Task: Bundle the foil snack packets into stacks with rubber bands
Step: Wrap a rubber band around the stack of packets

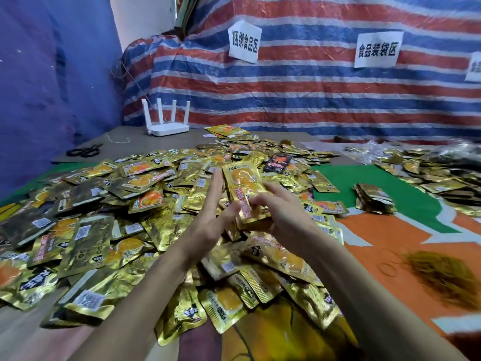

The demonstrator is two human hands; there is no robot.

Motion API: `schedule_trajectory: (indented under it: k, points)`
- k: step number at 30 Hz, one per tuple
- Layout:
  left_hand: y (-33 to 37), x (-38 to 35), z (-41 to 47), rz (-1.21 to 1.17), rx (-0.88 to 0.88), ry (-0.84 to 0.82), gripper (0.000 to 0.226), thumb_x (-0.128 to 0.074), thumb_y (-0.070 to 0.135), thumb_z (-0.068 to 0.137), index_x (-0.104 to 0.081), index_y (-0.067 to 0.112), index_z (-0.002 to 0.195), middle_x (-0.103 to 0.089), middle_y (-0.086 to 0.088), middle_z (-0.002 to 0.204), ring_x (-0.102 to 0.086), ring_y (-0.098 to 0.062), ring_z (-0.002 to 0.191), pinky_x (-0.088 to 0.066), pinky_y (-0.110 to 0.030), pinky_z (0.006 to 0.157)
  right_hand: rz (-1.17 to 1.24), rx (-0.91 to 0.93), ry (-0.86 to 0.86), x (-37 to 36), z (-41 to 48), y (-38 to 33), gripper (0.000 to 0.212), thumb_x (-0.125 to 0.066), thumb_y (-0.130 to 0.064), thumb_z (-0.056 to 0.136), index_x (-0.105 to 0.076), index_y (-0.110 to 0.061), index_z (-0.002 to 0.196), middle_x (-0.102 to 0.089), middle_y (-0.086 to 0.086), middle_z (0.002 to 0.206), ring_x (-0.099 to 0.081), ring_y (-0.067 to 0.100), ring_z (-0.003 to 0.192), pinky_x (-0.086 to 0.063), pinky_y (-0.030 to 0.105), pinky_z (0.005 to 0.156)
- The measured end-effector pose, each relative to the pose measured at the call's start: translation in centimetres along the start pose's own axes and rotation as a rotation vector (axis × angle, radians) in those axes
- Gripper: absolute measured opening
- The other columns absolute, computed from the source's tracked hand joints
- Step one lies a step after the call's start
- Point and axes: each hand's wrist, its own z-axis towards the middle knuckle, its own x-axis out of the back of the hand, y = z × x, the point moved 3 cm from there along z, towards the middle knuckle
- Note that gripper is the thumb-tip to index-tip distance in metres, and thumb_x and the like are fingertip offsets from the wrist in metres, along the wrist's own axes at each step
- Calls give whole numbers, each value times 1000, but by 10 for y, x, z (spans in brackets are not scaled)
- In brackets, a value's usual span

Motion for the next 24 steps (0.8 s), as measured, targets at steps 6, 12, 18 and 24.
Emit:
schedule_trajectory:
  k: [6, 12, 18, 24]
  points:
    - [-3, 1, -6, 118, 2, 67, 87, -54, 79, 75, -17, 57, 151, -21, 24, 162, -23, 13, 142, -26, -35, 116, -133, 18, 404, 115, 13, -44, 3, -58, -1, 92, -59, -2, 90, -63, 17, 88, -70, 28, 58, -59, 40, 50]
    - [-2, -4, -6, 300, -37, 46, 46, -48, 59, 84, -44, 53, 130, -41, 18, 147, -36, 30, 114, -31, -9, 85, -338, -81, 846, 275, 18, -69, 12, -50, 3, 86, -54, -7, 91, -55, 19, 95, -57, 30, 67, -59, 38, 57]
    - [-7, -9, -1, 410, -114, 13, 42, -50, 49, 88, -61, 30, 125, -50, 14, 140, -40, 13, 129, -31, -5, 91, -472, -289, 988, 362, 14, -39, 23, -57, -7, 92, -55, -6, 115, -55, 24, 99, -60, 38, 69, -55, 53, 49]
    - [-13, -7, 3, 462, -128, 30, 35, -52, 47, 90, -65, 30, 118, -55, 18, 127, -47, 9, 123, -40, -18, 93, -387, -232, 1098, 386, 36, -40, 53, -69, -4, 87, -49, 1, 135, -59, 20, 130, -65, 42, 109, -55, 58, 75]
